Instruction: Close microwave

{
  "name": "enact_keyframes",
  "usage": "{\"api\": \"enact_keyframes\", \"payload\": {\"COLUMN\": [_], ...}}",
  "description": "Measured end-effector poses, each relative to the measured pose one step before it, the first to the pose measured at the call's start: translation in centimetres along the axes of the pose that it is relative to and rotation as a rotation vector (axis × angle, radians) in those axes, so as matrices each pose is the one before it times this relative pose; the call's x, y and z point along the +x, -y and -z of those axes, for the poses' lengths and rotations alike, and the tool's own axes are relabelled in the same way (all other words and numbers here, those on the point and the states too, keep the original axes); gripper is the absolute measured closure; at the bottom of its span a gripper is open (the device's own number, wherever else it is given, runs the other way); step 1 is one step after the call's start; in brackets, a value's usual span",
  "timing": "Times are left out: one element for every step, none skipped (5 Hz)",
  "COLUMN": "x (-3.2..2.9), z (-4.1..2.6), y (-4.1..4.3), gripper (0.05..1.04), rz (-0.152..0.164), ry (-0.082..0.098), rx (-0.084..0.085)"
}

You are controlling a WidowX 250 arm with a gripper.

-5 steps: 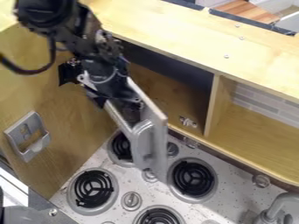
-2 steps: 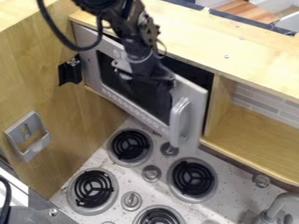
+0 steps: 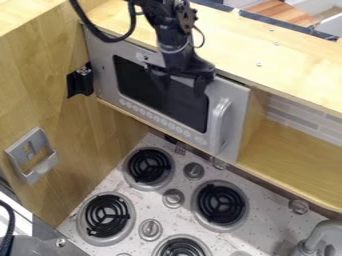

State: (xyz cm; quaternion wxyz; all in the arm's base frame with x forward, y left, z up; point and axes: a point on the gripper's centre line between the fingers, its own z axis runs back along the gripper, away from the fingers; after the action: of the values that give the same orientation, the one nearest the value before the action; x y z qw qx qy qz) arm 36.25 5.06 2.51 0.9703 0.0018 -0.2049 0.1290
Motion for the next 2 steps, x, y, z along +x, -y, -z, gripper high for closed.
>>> {"api": "enact_keyframes", "payload": {"x": [0.023,-0.085], "z": [0.478,0.198], "y": [0.147,0.021], "gripper": [0.085,0.085], "rz": [-0.0419,-0.0158], "ry": [-0.0343,-0.0120], "rx": [-0.0010,0.0029]}}
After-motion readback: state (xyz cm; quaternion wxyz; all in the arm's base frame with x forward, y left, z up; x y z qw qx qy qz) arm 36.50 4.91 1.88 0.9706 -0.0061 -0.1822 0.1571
